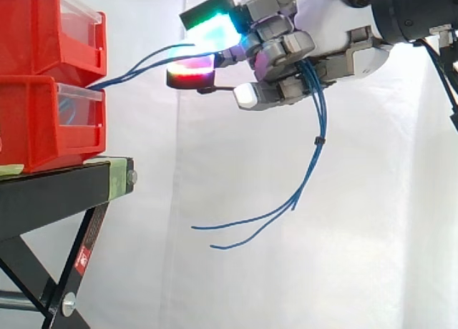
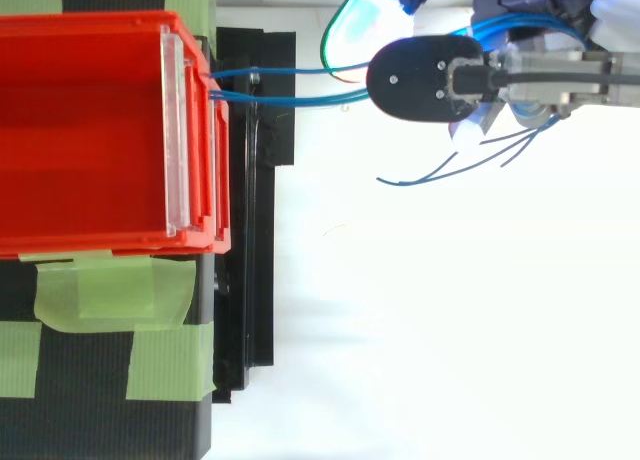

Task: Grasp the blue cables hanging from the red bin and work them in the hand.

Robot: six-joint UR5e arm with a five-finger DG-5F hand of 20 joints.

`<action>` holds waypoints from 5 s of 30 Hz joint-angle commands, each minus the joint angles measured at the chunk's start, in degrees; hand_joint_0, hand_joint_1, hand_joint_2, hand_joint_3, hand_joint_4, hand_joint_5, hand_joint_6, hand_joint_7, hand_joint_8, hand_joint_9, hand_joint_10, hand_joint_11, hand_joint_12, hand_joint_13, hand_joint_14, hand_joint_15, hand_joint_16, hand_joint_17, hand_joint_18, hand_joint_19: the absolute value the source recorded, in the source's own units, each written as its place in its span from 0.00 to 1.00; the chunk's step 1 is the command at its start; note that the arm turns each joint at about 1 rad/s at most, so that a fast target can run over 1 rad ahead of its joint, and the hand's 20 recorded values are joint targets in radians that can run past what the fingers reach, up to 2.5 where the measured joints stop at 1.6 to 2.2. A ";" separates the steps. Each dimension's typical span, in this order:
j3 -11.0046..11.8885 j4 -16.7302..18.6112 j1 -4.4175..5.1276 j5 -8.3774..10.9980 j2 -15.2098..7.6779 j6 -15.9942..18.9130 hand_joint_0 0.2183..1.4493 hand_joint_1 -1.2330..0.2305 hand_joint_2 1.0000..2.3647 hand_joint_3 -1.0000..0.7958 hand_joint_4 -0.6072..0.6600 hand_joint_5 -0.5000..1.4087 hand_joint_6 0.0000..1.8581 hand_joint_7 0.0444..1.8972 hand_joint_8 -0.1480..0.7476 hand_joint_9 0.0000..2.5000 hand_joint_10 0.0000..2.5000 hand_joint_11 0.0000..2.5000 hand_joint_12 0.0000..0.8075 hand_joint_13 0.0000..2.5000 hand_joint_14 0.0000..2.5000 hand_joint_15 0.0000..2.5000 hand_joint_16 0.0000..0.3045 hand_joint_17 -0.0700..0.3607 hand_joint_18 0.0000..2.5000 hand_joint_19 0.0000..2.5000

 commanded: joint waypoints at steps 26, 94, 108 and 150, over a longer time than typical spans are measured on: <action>0.05 0.02 0.24 -0.05 0.00 4.24 0.62 0.40 0.02 0.51 0.68 0.42 0.00 0.67 0.66 0.21 1.00 1.00 0.67 0.35 1.00 0.72 0.17 0.44 0.46 0.28; -0.04 0.55 0.24 -0.75 0.00 4.85 0.61 0.41 0.01 0.26 0.69 0.45 0.01 0.69 0.69 0.30 1.00 1.00 0.66 0.40 1.00 0.72 0.17 0.44 0.53 0.29; -0.04 0.64 0.24 -0.66 0.09 4.85 0.64 0.41 0.02 0.35 0.70 0.45 0.00 0.69 0.69 0.31 1.00 1.00 0.67 0.41 1.00 0.72 0.17 0.44 0.54 0.30; -0.04 0.81 0.24 -0.66 0.00 4.85 0.54 0.40 0.02 0.40 0.69 0.44 0.00 0.70 0.70 0.27 1.00 1.00 0.67 0.38 1.00 0.71 0.18 0.44 0.50 0.29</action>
